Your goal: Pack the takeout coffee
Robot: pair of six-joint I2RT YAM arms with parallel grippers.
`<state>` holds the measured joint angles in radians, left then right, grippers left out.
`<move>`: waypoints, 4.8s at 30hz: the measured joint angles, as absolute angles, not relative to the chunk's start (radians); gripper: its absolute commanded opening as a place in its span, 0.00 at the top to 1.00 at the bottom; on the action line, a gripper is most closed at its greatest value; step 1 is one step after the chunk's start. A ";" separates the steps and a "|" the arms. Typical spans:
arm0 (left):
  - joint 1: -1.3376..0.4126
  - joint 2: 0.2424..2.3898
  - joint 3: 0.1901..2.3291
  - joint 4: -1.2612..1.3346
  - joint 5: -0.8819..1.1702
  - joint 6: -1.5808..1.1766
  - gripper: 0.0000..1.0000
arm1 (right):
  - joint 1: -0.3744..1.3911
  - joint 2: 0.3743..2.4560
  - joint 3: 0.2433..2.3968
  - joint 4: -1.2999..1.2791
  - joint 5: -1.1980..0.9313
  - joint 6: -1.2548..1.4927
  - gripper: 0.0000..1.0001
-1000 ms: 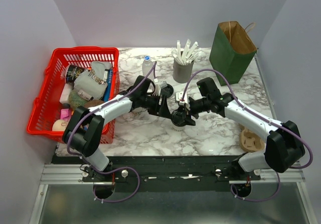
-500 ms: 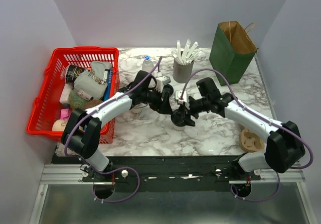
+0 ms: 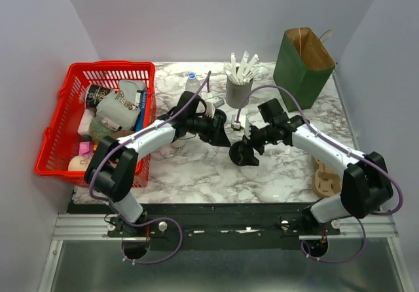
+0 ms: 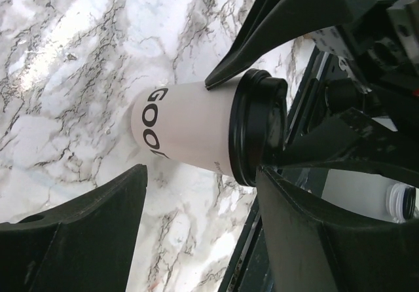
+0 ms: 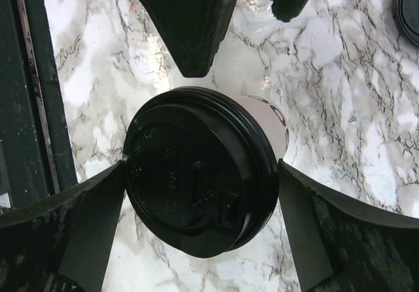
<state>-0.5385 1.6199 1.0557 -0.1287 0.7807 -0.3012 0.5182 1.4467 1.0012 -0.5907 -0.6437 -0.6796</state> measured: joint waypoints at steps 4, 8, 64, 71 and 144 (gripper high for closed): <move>-0.539 1.662 1.058 -0.117 0.788 -0.318 0.24 | 0.511 1.478 1.037 -0.612 -0.645 -0.663 0.00; -0.539 1.672 1.058 -0.074 0.833 -0.355 0.24 | 0.496 1.519 1.080 -0.641 -0.662 -0.640 0.01; -0.517 1.891 1.166 0.028 0.899 -0.491 0.31 | 0.098 1.788 1.123 -0.653 -1.111 -0.171 0.40; -0.513 1.898 1.171 0.028 0.911 -0.492 0.31 | 0.098 1.800 1.124 -0.657 -1.117 -0.169 0.39; -0.500 1.900 1.055 0.318 0.945 -0.605 0.31 | 0.239 1.384 1.147 -0.694 -0.930 -0.745 0.00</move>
<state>-0.4995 1.9003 1.0546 0.3183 0.9447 -0.6048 0.2386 1.3838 1.1465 -0.6937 -0.9302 -0.7448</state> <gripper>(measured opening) 0.697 0.996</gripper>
